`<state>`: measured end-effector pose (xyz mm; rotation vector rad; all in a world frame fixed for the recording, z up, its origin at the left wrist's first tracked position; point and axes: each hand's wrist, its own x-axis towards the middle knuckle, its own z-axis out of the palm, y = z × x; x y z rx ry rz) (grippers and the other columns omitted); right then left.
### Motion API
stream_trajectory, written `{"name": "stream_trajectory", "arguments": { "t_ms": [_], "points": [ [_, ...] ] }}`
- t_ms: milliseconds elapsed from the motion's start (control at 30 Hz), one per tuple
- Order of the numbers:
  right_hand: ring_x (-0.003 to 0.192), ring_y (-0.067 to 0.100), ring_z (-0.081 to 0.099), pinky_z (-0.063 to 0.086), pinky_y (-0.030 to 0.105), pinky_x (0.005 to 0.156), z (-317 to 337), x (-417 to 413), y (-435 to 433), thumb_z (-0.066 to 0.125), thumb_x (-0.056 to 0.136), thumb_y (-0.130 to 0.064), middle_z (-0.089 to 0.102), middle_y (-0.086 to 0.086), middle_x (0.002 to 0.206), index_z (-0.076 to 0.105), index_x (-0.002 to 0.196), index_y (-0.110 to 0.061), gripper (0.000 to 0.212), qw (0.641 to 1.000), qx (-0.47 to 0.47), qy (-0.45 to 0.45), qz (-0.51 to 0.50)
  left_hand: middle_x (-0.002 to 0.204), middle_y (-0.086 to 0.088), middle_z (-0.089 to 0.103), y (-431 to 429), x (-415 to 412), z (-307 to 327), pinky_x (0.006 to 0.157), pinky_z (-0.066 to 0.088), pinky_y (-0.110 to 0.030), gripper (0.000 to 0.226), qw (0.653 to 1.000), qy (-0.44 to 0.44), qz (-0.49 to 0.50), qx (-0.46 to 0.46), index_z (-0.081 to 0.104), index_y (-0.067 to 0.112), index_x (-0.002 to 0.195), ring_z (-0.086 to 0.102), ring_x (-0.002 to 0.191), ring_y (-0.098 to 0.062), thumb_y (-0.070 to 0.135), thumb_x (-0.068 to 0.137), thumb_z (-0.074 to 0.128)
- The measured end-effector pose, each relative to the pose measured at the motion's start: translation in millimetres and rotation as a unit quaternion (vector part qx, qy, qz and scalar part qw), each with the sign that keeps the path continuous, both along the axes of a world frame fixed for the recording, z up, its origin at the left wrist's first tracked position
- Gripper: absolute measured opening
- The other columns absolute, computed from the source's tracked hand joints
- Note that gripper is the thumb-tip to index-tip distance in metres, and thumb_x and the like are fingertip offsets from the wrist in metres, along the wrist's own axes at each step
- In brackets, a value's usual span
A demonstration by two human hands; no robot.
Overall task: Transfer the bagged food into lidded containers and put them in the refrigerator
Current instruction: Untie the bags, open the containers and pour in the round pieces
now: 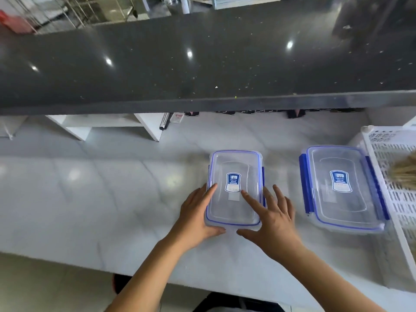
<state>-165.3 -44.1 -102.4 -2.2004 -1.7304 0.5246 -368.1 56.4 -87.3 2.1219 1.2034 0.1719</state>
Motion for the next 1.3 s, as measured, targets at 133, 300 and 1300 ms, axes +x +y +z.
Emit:
{"name": "stream_trajectory", "arguments": {
  "t_ms": [133,300,1300],
  "points": [
    [0.150,0.039,0.013,0.018,0.059,0.117,13.4,-13.0,7.5,0.076,0.068,-0.066,0.033,0.015,0.159,0.025,0.151,-0.050,0.099,1.000,0.025,-0.001,0.009,0.157,0.014,0.025,10.3,-17.5,6.3,0.119,0.022,-0.028,0.117,1.000,-0.026,0.007,-0.009,0.019,0.036,0.156,0.020,0.146,-0.010,0.039,0.063,0.089],
    [0.150,0.040,0.015,0.023,0.061,0.116,25.4,-62.7,24.9,0.076,0.069,-0.065,0.036,0.014,0.157,0.026,0.152,-0.048,0.098,0.998,0.057,-0.015,0.026,0.153,0.026,0.016,25.8,-72.6,20.0,0.114,0.018,-0.021,0.109,0.999,-0.044,0.004,0.022,0.019,0.047,0.151,0.016,0.141,0.000,0.036,0.068,0.089],
    [0.151,0.012,-0.016,-0.013,0.036,0.119,-45.6,-334.3,139.3,0.050,0.091,-0.062,-0.002,-0.003,0.168,-0.005,0.153,-0.049,0.084,0.993,-0.076,-0.010,0.089,0.160,-0.005,0.017,161.5,-356.2,-48.5,0.118,0.021,-0.050,0.112,0.984,0.178,-0.008,0.032,-0.003,0.059,0.148,0.015,0.149,-0.031,0.075,0.058,0.060]
  ]
}}
